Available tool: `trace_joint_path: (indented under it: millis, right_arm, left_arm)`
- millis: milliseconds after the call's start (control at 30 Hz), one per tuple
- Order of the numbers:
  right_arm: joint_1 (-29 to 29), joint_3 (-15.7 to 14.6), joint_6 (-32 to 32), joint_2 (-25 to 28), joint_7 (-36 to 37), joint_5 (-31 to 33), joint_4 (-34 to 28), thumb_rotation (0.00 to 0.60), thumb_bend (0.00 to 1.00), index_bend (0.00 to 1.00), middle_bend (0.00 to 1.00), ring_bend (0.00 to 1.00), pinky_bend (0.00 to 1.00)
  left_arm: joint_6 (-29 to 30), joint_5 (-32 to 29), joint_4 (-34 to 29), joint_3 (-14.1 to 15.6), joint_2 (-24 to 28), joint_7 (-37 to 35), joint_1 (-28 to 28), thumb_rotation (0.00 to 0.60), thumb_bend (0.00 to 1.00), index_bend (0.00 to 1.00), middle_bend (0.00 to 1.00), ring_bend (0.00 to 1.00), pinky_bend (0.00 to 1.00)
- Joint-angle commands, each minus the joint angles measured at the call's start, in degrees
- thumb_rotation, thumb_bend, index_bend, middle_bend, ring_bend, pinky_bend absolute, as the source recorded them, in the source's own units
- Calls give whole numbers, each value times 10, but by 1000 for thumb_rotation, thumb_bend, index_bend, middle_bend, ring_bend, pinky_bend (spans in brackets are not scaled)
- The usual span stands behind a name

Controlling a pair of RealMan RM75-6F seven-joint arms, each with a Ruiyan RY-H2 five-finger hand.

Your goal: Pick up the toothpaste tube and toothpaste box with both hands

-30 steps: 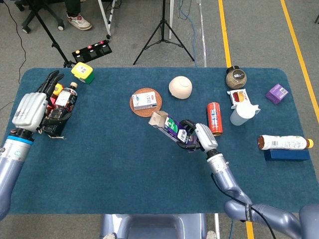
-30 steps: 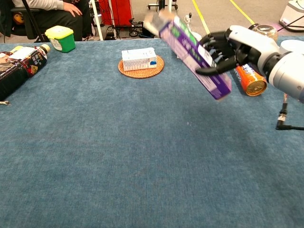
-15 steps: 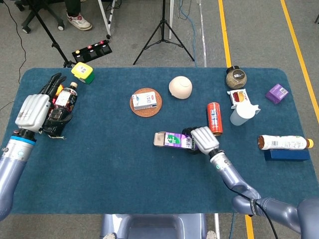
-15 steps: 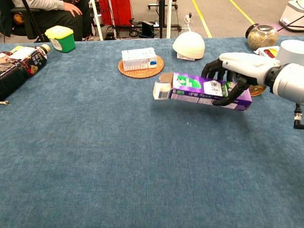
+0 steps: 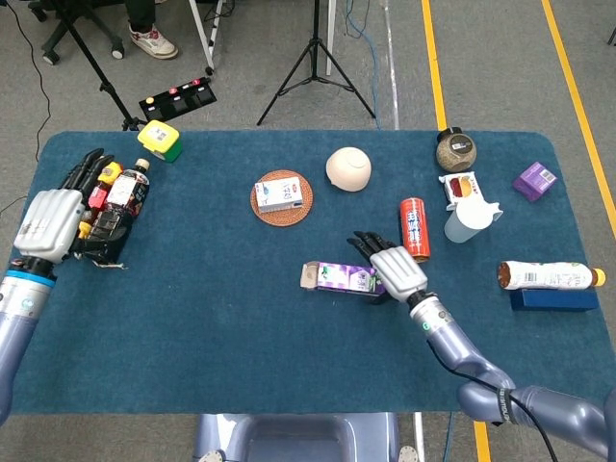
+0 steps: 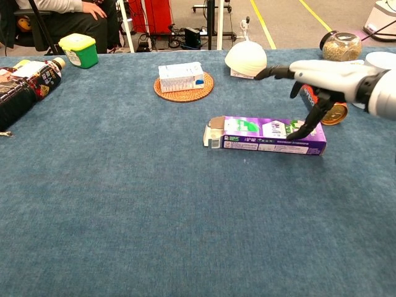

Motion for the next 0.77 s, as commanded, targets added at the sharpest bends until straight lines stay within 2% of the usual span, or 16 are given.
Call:
trace_joint_path:
  millis: [33,200,333,433,567,667,767]
  right_arm:
    - [-26,-3,41,45,25,-32,-33,600,0,58,33,60,233]
    - [-76,-33,122,108,73,-108,-31,600,0,69,44,64,213]
    - [-120,-63,181,147,117,-151,-3,600,0,98,67,64,191]
    - [-146,-77,213,160,148,-165,21,600,0,116,81,58,183]
    - [-188,-93,265,173,185,-180,55,600,0,118,82,55,181]
    - [-223,-100,307,176,191,-179,61,600,0,118,81,55,182]
    - [-248,-104,338,173,176,-182,67,600,0,119,81,55,182]
  left_arm:
    - [20,13,5,18,13,6,25,600,242,0,0,25,346]
    - [67,55,44,63,10,-30,91,600,241,0,0,0,251]
    - [118,93,100,94,-18,-77,146,600,242,0,0,0,215]
    - [144,110,141,111,-45,-103,175,600,223,0,0,0,204]
    - [178,134,181,141,-80,-130,222,600,151,0,0,0,187]
    - [206,127,186,151,-106,-98,250,600,78,0,0,0,190]
    - [234,136,187,152,-125,-95,268,600,55,0,0,0,190]
